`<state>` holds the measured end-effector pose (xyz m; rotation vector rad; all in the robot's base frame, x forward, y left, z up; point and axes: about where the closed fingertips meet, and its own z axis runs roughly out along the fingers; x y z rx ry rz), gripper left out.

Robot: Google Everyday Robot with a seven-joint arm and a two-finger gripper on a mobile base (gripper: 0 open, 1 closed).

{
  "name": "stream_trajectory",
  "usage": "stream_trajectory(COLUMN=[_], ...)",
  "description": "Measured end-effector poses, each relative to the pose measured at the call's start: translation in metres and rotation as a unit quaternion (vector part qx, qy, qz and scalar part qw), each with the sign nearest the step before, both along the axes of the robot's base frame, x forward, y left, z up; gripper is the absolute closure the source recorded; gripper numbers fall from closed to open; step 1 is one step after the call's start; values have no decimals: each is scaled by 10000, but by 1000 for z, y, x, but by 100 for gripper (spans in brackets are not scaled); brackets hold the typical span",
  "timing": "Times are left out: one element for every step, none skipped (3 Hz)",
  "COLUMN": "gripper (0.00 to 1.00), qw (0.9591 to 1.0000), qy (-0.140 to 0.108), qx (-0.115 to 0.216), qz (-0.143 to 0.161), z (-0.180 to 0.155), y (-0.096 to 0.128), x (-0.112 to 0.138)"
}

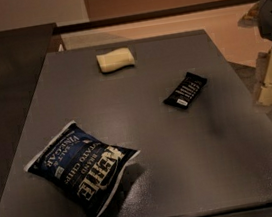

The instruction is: Pick blue chip bag

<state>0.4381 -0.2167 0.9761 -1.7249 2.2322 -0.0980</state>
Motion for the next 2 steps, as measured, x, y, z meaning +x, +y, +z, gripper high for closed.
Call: stream_trajectory(gripper=[0, 0], qw=[10000, 9997], qy=[-1, 99], qx=[0, 174], qz=[0, 120], z=[0, -1], y=[0, 11], x=[0, -1])
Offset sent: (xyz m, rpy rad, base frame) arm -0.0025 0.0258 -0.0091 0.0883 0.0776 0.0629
